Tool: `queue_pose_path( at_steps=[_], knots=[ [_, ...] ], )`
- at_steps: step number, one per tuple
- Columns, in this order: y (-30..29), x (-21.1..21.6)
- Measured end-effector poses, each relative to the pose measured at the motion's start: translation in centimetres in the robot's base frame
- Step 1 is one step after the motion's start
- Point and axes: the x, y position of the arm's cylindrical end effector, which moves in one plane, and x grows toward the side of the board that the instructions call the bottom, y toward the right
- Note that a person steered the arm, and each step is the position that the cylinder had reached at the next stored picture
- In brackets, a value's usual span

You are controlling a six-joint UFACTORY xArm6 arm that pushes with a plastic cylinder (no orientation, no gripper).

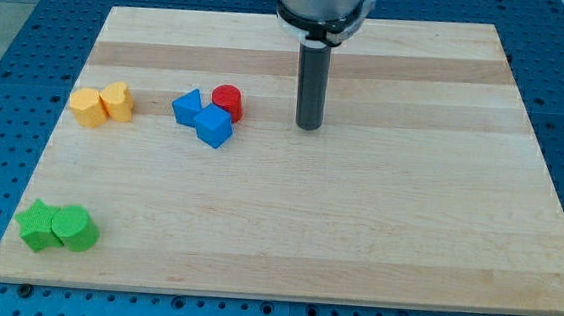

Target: Move the red circle closer to the red star

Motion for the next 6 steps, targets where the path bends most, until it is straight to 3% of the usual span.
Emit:
queue_pose_path(
  at_steps=[2,6],
  knots=[
    [0.0,0.6],
    [-10.2,0.6]
  ],
)
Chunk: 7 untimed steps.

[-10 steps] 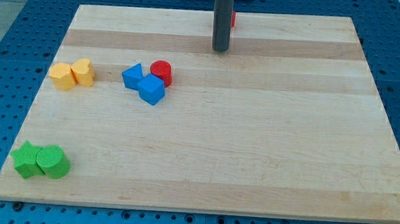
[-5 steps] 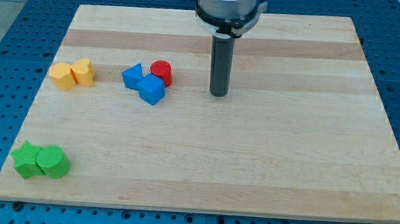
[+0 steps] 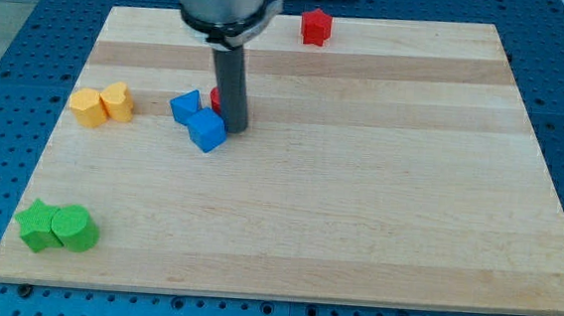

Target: Move the red circle closer to the red star

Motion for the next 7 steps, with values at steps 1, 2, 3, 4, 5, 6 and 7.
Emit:
queue_pose_path(
  at_steps=[1,2,3,4,5,6,7],
  knots=[
    [-1.5,-0.1],
    [-1.5,-1.8],
    [-1.5,-4.1],
    [-1.5,-7.1],
    [-1.5,-9.7],
    [-1.0,-11.7],
    [0.6,-13.6]
  ],
)
